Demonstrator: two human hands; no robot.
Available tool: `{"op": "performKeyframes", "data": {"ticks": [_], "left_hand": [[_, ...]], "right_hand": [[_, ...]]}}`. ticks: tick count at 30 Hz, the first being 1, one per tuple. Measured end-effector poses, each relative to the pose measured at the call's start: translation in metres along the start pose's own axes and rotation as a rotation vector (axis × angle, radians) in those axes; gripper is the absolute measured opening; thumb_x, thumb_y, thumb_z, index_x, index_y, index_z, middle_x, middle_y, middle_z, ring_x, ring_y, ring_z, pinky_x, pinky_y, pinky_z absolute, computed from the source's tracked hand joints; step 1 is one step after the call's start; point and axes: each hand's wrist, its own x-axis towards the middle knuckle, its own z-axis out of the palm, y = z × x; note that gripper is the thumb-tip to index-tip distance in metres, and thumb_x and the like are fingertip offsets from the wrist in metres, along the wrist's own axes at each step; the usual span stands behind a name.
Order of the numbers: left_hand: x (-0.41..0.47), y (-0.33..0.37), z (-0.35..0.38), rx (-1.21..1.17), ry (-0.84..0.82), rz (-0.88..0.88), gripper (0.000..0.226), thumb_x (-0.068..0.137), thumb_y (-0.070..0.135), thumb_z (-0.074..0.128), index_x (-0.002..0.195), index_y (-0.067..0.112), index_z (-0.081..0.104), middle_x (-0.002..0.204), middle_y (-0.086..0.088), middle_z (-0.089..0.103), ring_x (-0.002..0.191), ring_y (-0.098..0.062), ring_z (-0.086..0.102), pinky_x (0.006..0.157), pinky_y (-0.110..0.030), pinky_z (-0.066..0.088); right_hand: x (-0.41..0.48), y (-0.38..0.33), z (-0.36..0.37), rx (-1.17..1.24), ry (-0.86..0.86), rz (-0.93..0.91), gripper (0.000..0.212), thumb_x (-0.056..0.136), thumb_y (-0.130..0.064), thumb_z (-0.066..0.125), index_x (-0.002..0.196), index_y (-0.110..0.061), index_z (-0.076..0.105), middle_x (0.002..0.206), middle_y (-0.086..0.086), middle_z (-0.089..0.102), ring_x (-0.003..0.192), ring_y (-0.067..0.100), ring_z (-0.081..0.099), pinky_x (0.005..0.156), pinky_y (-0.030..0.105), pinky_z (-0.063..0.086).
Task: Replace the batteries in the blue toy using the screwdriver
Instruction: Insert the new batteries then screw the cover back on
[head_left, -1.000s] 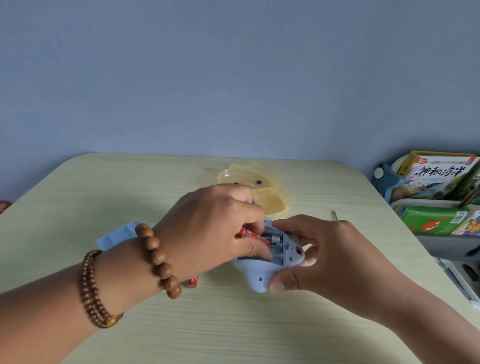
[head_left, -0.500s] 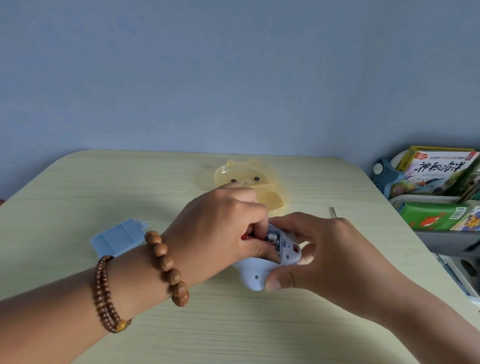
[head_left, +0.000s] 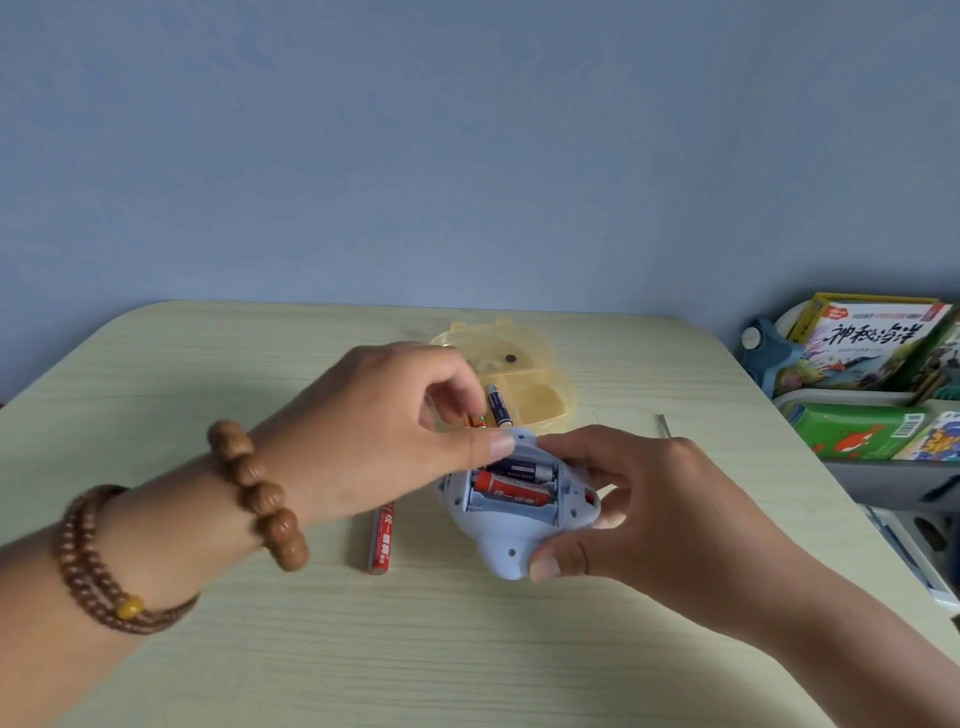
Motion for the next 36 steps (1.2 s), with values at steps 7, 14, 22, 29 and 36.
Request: {"op": "performKeyframes", "data": {"ticks": [7, 14, 22, 29, 36], "left_hand": [[0.002, -0.004, 0.004, -0.229, -0.197, -0.332, 0.031, 0.063, 0.041, 0.089, 0.086, 0.028, 0.073, 0.079, 0.008, 0.075, 0.062, -0.006, 0.069, 0.054, -0.024, 0.054], [0.005, 0.001, 0.007, -0.205, -0.241, -0.372, 0.030, 0.059, 0.040, 0.091, 0.081, 0.025, 0.077, 0.075, 0.004, 0.076, 0.072, -0.019, 0.074, 0.062, -0.030, 0.060], [0.002, 0.000, 0.005, -0.159, -0.262, -0.360, 0.031, 0.058, 0.040, 0.092, 0.081, 0.026, 0.077, 0.075, 0.008, 0.076, 0.075, -0.014, 0.073, 0.078, -0.040, 0.062], [-0.008, -0.004, -0.019, -0.067, -0.223, -0.294, 0.065, 0.045, 0.070, 0.082, 0.099, 0.037, 0.068, 0.093, 0.016, 0.070, 0.071, 0.004, 0.065, 0.077, -0.027, 0.056], [-0.027, -0.014, -0.018, 0.282, -0.458, -0.310, 0.076, 0.050, 0.072, 0.080, 0.114, 0.043, 0.049, 0.106, 0.019, 0.050, 0.085, 0.000, 0.058, 0.078, -0.023, 0.050]], "right_hand": [[0.002, -0.003, 0.000, -0.013, 0.006, 0.005, 0.073, 0.049, -0.041, 0.098, 0.114, -0.047, 0.066, 0.093, -0.026, 0.073, 0.073, -0.001, 0.070, 0.064, 0.006, 0.048], [0.003, -0.001, 0.002, -0.030, -0.002, 0.007, 0.081, 0.049, -0.042, 0.098, 0.123, -0.045, 0.064, 0.095, -0.022, 0.073, 0.073, 0.000, 0.071, 0.066, 0.008, 0.049], [0.004, -0.005, 0.002, -0.076, -0.006, -0.010, 0.081, 0.049, -0.045, 0.096, 0.124, -0.043, 0.065, 0.087, -0.025, 0.067, 0.078, -0.010, 0.065, 0.066, 0.004, 0.045], [0.002, -0.005, 0.001, -0.027, -0.022, -0.014, 0.077, 0.052, -0.038, 0.098, 0.121, -0.045, 0.065, 0.086, -0.051, 0.056, 0.073, -0.016, 0.061, 0.063, 0.002, 0.043], [0.002, -0.004, 0.000, -0.017, -0.031, -0.036, 0.075, 0.053, -0.041, 0.096, 0.120, -0.048, 0.064, 0.088, -0.054, 0.053, 0.079, -0.017, 0.059, 0.067, 0.001, 0.042]]}}
